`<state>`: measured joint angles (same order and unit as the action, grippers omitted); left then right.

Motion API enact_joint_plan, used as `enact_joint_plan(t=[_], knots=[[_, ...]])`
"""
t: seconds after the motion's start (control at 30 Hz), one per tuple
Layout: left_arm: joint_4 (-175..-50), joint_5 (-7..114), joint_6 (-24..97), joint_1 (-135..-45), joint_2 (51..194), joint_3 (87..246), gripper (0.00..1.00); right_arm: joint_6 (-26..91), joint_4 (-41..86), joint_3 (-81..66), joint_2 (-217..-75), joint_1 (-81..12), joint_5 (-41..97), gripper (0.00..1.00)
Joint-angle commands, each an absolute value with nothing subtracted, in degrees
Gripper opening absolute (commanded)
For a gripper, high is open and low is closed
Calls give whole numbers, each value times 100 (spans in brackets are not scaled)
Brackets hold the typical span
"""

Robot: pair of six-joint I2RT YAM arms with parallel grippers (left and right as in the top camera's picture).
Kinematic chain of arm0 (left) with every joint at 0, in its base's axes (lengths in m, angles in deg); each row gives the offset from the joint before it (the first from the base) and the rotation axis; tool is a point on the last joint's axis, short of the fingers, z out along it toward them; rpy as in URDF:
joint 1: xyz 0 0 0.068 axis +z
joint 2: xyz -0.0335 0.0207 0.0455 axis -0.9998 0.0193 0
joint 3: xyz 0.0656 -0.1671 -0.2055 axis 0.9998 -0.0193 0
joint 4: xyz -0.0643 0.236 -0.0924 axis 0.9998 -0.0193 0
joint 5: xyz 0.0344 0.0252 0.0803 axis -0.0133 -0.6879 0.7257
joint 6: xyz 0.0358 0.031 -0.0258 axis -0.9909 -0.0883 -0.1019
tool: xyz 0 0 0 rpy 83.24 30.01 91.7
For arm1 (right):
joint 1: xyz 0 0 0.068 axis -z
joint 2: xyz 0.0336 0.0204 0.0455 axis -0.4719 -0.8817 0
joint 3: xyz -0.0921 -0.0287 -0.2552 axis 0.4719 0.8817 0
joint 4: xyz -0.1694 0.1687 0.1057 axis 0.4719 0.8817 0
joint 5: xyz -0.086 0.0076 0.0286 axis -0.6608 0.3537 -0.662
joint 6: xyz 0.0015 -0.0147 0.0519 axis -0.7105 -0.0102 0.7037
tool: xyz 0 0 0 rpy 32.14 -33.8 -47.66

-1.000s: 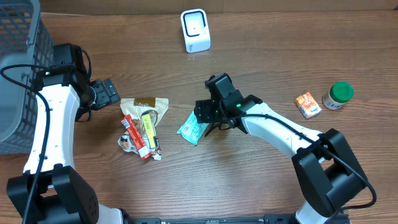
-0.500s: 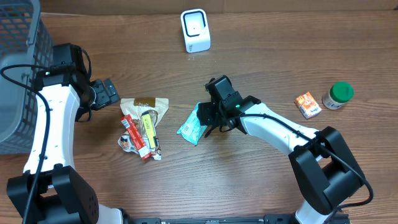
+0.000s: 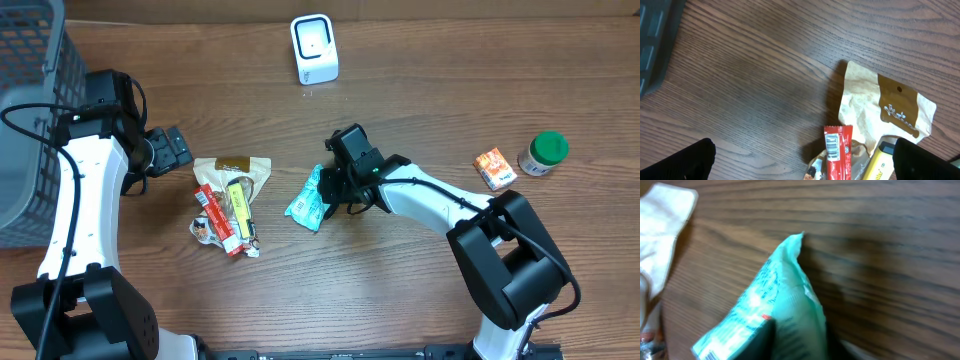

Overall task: Scan the item barcode
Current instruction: 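Lift the mint-green packet and rotate it with the right gripper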

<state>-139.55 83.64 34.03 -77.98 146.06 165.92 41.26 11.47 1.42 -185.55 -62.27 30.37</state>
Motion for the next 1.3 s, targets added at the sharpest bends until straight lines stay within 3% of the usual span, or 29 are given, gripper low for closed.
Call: enact_joint_plan(t=[0.0,0.2,0.4,0.53,1.03,1.27], knots=[[-13955,8337,3293,-7804,14587,16699,100,4148,1409,59,-18598,-6098,3254,6],[-13955,8337,3293,-7804,14587,16699,100,3947,2135,-129,-17860,-5505,3765,4],[-13953,8337,3293,-7804,14587,16699,100,2688,2550,-129,-16821,-4819,5951,4],[-13953,8337,3293,-7804,14587,16699,100,2668,2858,-129,-16096,-4301,6611,4],[-13955,8337,3293,-7804,14587,16699,100,2581,3761,-127,-14808,-4089,6132,4],[-13953,8340,3293,-7804,14587,16699,100,3562,3923,-122,-14802,-4161,5619,4]])
